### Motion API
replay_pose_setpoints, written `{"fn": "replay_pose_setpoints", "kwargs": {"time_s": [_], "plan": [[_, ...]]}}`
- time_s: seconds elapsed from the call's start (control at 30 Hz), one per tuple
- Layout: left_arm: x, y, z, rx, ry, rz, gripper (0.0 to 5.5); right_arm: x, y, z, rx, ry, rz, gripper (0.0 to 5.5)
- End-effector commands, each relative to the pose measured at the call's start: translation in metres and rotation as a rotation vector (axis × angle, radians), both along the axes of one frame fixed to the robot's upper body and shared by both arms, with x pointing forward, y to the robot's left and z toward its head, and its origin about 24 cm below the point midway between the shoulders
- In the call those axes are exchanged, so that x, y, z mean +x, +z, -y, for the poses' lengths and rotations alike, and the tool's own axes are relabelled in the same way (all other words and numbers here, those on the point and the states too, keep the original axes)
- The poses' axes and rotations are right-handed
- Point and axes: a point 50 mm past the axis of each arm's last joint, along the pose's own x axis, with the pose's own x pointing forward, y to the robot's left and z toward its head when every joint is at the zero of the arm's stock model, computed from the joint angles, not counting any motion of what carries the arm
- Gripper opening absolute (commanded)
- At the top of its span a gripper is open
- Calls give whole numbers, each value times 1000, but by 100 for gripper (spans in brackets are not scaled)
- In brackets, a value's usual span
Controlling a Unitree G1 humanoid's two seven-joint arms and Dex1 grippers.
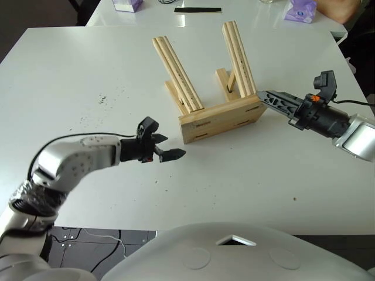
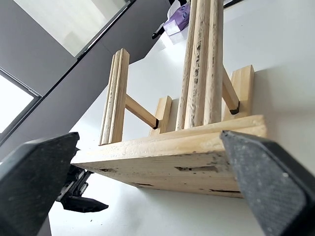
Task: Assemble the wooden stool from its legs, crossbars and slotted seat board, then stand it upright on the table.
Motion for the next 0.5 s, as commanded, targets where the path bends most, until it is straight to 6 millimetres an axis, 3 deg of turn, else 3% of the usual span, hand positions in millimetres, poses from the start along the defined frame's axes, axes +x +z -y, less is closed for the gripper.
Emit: {"fn": "replay_pose_setpoints", "kwargs": {"time_s": [0.03,0.23,0.5], "plan": [[-11,-12,1,43,-13,247,540,-2,-8,8,-50,-34,11,528],[2,0,9,15,-6,543,540,1,-16,12,-74,-50,19,528],[-6,-9,40,-91,-139,510,540,6,-21,13,-87,-62,34,528]]}}
